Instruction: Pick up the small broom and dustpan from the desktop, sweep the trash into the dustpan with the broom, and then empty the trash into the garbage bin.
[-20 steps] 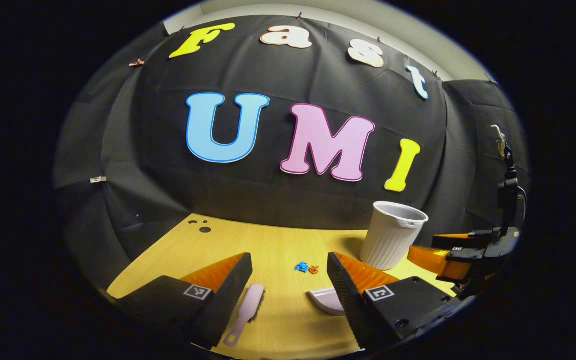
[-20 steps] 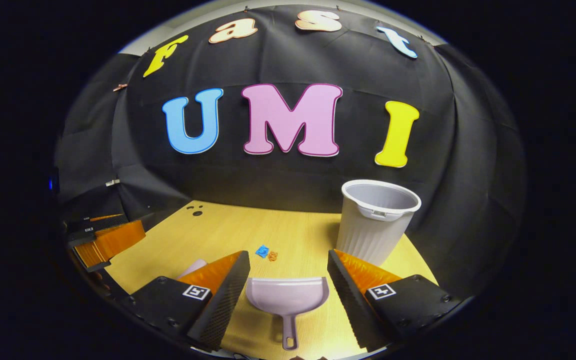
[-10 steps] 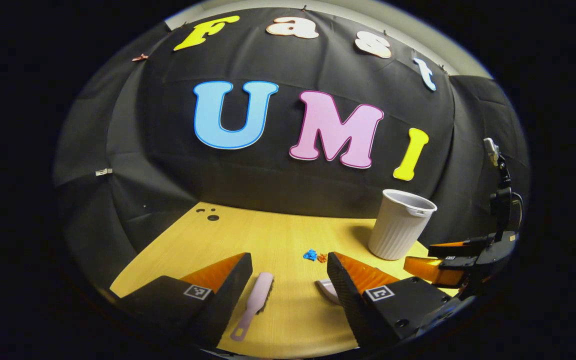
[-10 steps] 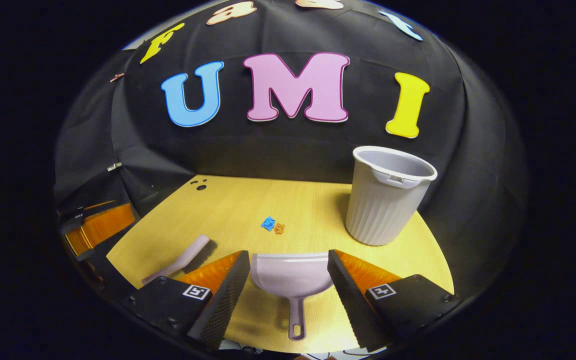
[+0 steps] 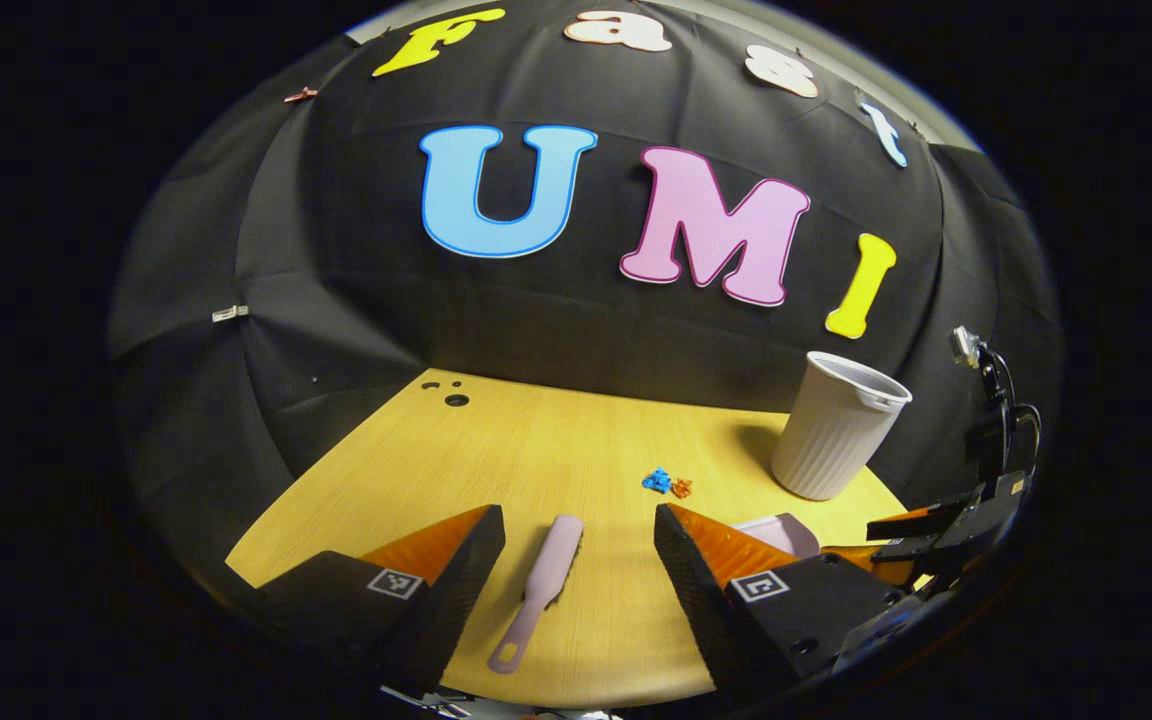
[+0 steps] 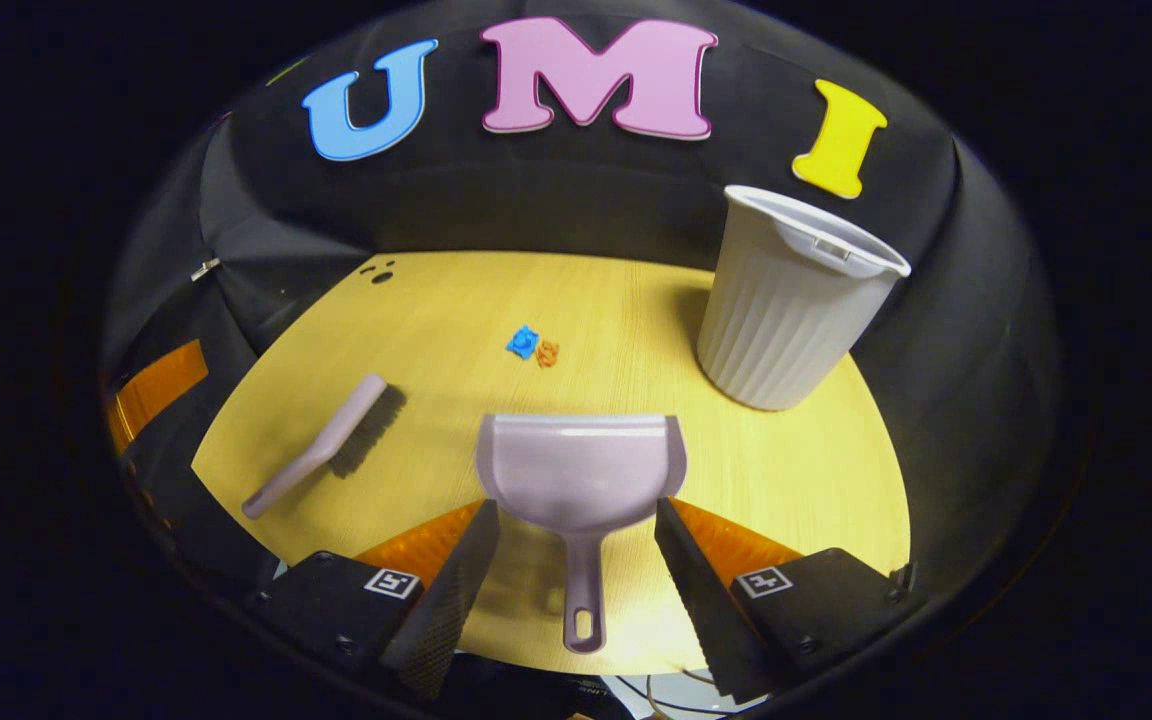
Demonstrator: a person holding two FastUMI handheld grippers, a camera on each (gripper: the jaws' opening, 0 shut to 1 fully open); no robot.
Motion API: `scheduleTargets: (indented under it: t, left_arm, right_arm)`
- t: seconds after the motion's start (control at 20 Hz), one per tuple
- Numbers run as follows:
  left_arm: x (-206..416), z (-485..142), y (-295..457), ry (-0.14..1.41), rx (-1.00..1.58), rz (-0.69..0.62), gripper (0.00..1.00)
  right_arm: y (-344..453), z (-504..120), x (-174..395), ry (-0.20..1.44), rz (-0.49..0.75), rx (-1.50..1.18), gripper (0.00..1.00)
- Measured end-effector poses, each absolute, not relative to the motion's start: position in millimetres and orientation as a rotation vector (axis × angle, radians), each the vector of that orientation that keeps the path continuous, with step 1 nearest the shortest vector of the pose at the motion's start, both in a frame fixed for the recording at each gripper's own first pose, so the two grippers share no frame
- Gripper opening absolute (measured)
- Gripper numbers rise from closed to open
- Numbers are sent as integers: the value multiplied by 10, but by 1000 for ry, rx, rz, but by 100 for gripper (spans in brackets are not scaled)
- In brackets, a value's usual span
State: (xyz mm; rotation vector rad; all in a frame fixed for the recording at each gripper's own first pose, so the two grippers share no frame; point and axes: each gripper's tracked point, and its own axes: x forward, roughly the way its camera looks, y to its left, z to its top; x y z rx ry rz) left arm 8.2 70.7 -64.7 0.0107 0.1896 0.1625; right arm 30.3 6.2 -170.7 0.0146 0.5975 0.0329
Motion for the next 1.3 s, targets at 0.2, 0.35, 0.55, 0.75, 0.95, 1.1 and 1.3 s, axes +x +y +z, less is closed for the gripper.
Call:
scheduleTargets:
  t: [0.2, 0.35, 0.55, 0.75, 0.95, 1.1, 1.3]
  left_arm:
    - [123, -814, 891, 231, -2, 213, 96]
    - [138, -963, 1018, 275, -28, 253, 96]
    - [161, -1175, 1202, 350, -29, 304, 96]
    - [254, -1607, 1100, 520, -62, 191, 96]
    - [386, -2131, 1268, 716, -7, 201, 96]
    - [439, -2472, 1300, 855, 19, 199, 96]
    - [481, -2688, 1378, 946, 85, 201, 96]
  right_arm:
    - [28, -2154, 279, 760, 41, 35, 98]
    - [8, -2419, 308, 844, 41, 34, 99]
    - [31, -2681, 400, 928, 42, 51, 98]
    - [28, -2839, 507, 980, 33, 66, 99]
    - [28, -2934, 566, 1019, 33, 67, 98]
    - [51, -2998, 582, 1043, 38, 76, 98]
    - [6, -3004, 636, 1041, 8, 77, 93]
